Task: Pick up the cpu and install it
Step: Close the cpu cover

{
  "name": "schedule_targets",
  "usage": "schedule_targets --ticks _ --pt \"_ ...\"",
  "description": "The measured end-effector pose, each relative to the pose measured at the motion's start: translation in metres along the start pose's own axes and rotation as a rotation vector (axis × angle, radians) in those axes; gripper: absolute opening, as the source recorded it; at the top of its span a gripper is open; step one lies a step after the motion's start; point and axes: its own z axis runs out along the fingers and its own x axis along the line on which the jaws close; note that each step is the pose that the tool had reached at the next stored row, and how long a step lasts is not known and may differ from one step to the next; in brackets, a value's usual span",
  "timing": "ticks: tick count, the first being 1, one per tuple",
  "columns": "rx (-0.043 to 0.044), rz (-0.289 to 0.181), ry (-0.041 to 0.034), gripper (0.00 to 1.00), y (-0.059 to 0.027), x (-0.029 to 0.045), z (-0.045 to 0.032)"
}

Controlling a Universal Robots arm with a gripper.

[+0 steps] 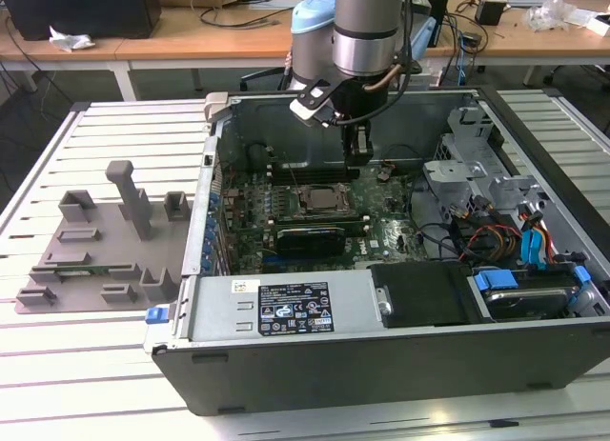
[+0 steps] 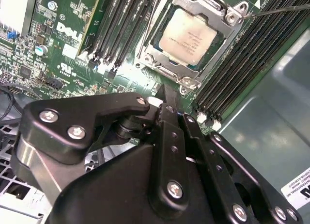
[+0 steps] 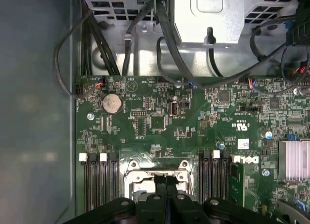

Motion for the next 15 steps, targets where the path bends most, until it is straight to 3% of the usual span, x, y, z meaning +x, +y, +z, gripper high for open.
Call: schedule_targets --ticks 3,8,15 --pt "0.0 0.0 -0.0007 0.11 -0.0004 0.0 0.0" --pt "0.0 0.0 -0.0007 0.11 -0.0112 0.0 0.0031" --pt "0.0 0.0 -0.0006 0.11 -0.0254 -0.0005 0.0142"
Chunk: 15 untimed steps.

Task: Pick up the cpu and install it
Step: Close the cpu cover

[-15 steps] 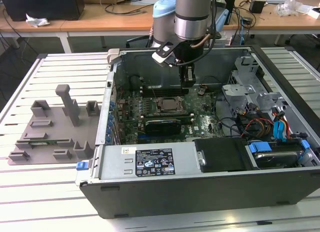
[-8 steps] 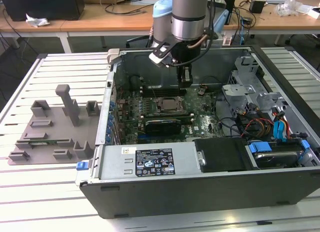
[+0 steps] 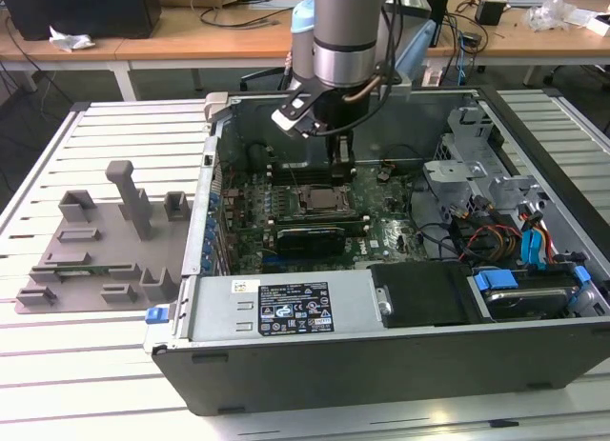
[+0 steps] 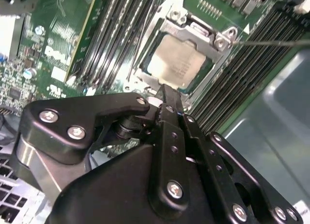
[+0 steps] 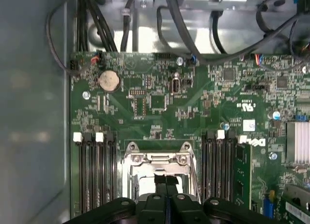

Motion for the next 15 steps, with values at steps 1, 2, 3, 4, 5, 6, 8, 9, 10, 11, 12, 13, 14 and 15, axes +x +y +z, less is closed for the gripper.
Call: schedule_targets --ticks 1,2,3,4,5,6,8,9,10,11,12,13,14,15 --pt "0.0 0.0 0.0 0.11 -0.0017 -0.0002 0.0007" --pt "0.0 0.0 -0.0001 0.11 -0.0041 -0.0005 0.0016" --pt "0.0001 0.0 -0.0003 0.11 -0.0065 -0.0009 0.0024" --pt "0.0 0.0 -0.0001 0.11 -0.0086 -0.0014 0.0031" --pt "0.0 0.0 -0.0001 0.11 -0.0101 -0.0028 0.0037" --pt "-0.0001 0.0 -0.0001 0.11 -0.0112 -0.0043 0.0042" --pt "0.0 0.0 0.0 0.11 -0.0125 -0.0066 0.0047" --pt "0.0 0.0 -0.0001 0.11 -0.0127 -0.0073 0.0048" --pt "-0.0001 0.0 0.0 0.11 -0.0128 -0.0074 0.0048" --pt "-0.0001 0.0 0.0 0.11 -0.0128 -0.0074 0.0048" --pt "0.0 0.0 -0.0001 0.11 -0.0128 -0.0074 0.0048" --pt "0.0 0.0 -0.0002 0.11 -0.0128 -0.0075 0.0048" --pt "0.0 0.0 -0.0002 0.11 -0.0128 -0.0075 0.0048" --pt "-0.0005 -0.011 0.0 0.11 -0.0127 -0.0075 0.0048"
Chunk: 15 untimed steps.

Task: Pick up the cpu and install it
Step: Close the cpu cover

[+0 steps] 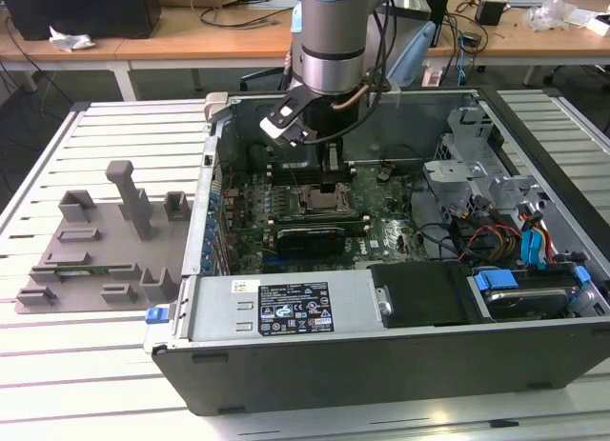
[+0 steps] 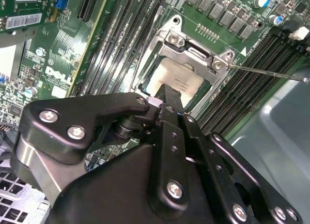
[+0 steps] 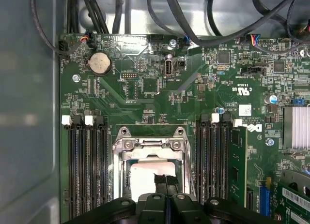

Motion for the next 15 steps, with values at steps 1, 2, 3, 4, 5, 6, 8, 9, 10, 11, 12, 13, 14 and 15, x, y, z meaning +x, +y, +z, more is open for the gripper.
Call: schedule_targets --ticks 1,2,3,4,5,6,8,9,10,11,12,13,14,15 --pt "-0.0004 -0.01 0.0002 0.11 0.0 0.0 0.0" --pt "-0.0009 -0.02 0.0002 0.11 0.0 0.0 0.0" --pt "-0.0019 -0.046 0.0004 0.11 0.0 0.0 0.0" --pt "-0.0025 -0.06 0.0004 0.11 0.0 0.0 0.0" --pt "-0.0031 -0.072 0.0005 0.11 0.0 0.0 0.0" --pt "-0.0041 -0.097 0.0004 0.11 0.0 0.0 0.0" --pt "-0.0059 -0.144 -0.001 0.11 0.0 -0.0001 -0.0001" --pt "-0.0067 -0.161 -0.0012 0.11 -0.0001 -0.0001 -0.0001" --pt "-0.0074 -0.178 -0.0012 0.11 0.0 0.0 0.0" --pt "-0.0083 -0.198 -0.001 0.11 0.0 0.0 0.0" --pt "-0.009 -0.212 -0.0009 0.11 0.0 0.0 0.0001" --pt "-0.0099 -0.232 -0.0007 0.11 0.0 0.0 0.0001" --pt "-0.0109 -0.256 -0.0006 0.11 0.0 0.0 0.0" --pt "-0.0118 -0.277 -0.0003 0.11 0.0 0.0 0.0"
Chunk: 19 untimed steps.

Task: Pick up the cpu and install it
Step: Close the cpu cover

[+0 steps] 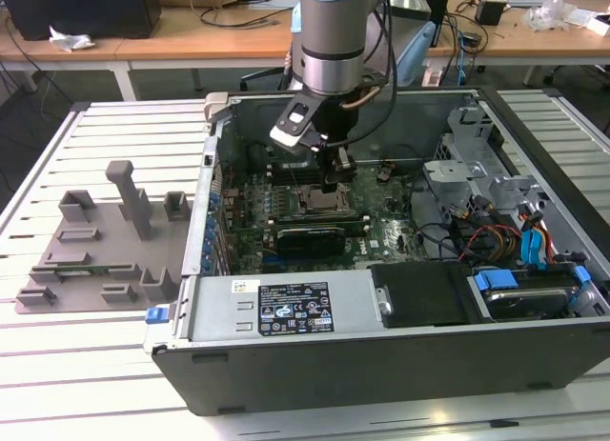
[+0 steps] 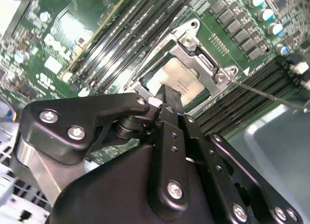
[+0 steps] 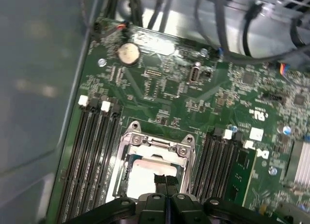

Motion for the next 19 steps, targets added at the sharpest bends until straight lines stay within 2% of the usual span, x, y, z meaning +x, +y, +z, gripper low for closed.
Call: schedule_targets --ticks 9,10,19 --pt "-0.0086 -0.19 0.0018 0.11 0.0 0.0 0.0" --pt "-0.0101 -0.224 0.0021 0.11 0.0 0.0 0.0" --pt "-0.0169 -0.371 0.0033 0.11 0.0001 0.0003 0.0001"
